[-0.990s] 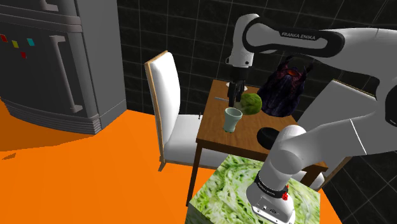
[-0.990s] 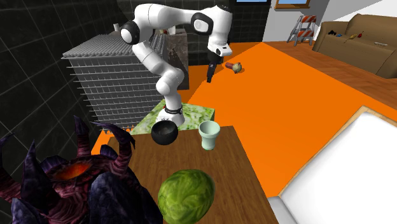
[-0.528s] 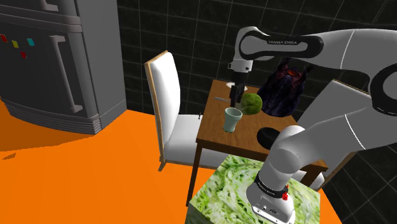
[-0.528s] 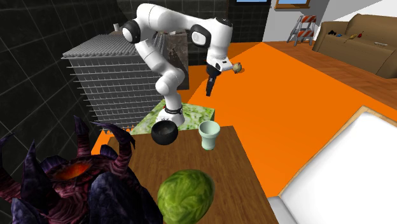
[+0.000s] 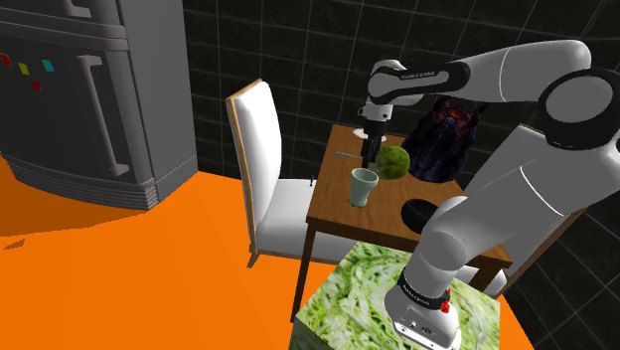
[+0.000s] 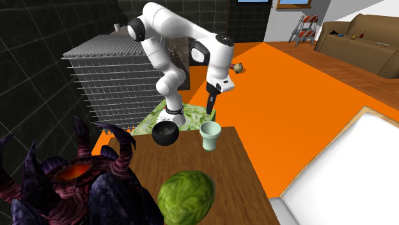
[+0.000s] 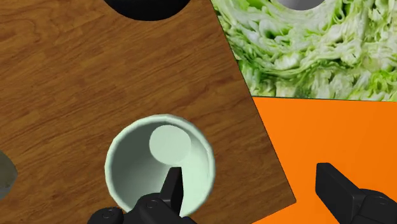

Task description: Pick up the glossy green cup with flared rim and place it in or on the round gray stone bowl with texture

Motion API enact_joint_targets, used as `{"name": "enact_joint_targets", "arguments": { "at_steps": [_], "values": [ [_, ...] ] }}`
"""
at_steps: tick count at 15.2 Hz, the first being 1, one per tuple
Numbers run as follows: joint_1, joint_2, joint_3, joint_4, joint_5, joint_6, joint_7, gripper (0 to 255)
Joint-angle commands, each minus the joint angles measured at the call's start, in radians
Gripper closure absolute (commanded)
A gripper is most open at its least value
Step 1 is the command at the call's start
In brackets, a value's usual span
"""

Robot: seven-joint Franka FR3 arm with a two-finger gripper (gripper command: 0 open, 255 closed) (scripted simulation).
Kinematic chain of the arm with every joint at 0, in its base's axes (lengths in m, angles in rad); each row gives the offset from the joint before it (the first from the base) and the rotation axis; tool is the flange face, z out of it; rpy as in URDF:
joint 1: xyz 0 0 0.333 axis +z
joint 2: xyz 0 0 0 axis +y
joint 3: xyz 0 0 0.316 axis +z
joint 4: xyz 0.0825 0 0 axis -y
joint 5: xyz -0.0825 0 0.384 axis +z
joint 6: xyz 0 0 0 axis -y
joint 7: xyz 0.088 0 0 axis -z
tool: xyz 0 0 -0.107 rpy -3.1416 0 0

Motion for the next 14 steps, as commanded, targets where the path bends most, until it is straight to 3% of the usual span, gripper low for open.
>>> {"name": "enact_joint_targets", "arguments": {
  "at_steps": [1,9,14],
  "values": [
    [-0.003,0.066,-0.046,0.023,-0.003,0.045,-0.053,0],
    [-0.007,0.365,-0.206,0.168,0.078,0.176,-0.285,0],
    [-0.01,0.392,-0.213,0.132,0.09,0.235,-0.301,0]
  ]
}}
